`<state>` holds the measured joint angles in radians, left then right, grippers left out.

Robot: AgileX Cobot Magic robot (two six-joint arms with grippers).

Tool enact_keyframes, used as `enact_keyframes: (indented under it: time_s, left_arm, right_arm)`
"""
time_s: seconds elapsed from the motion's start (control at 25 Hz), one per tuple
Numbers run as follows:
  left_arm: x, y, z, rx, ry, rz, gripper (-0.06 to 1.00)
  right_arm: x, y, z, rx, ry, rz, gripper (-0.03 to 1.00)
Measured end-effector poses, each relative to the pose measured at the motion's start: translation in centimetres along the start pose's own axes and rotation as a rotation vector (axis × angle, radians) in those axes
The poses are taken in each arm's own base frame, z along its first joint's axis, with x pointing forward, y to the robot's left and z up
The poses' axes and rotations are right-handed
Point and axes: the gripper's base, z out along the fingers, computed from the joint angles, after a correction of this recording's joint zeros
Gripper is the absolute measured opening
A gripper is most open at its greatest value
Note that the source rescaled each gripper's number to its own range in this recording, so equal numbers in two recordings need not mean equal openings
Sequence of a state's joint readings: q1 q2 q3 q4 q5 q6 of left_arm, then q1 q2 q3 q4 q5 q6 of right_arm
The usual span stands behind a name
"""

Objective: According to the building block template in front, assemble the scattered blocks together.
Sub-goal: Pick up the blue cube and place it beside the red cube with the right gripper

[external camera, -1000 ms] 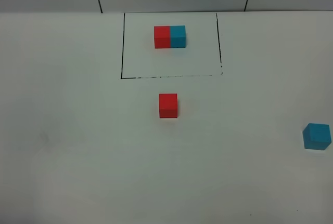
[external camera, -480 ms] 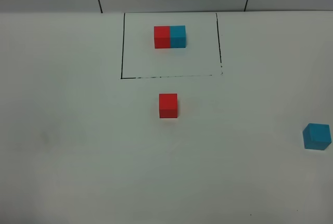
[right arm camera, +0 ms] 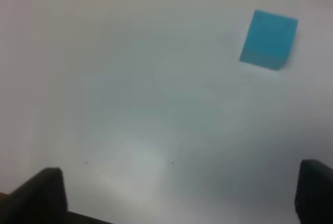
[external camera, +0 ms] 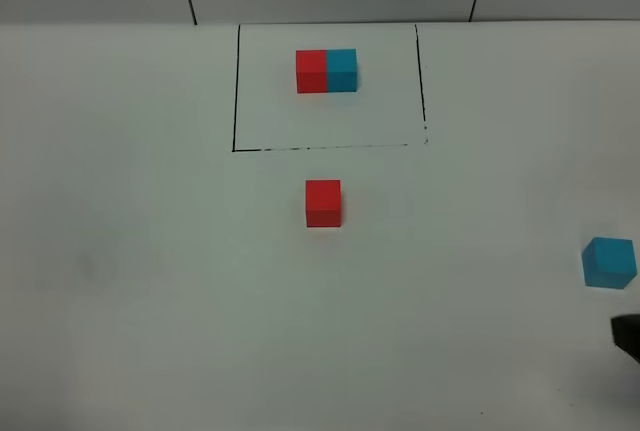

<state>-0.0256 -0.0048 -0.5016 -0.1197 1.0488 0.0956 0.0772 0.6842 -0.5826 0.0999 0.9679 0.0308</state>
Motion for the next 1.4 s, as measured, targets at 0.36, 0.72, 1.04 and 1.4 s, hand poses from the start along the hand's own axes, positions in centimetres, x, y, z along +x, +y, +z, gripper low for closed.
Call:
enact_keyframes:
  time_s: [0.36,0.72,1.04,1.4]
  left_arm:
    - [0.0,0.0,0.0,0.000,0.000,0.000,0.90]
    - [0.0,0.0,0.0,0.000,-0.001,0.001,0.90]
    - [0.0,0.0,0.0,0.000,-0.001,0.001,0.90]
    - [0.0,0.0,0.0,0.000,-0.001,0.001,0.90]
  right_arm:
    - [-8.1,-2.2,10.7,0.124,0.251,0.080,0.78]
    - [-8.5,-4.8,14.9,0.165,0.278,0.141,0.78]
    - [-7.8,-6.0,17.5,0.181,0.341,0.164,0.78]
    - [-7.0,-7.0,20.1,0.188,0.388,0.179,0.78]
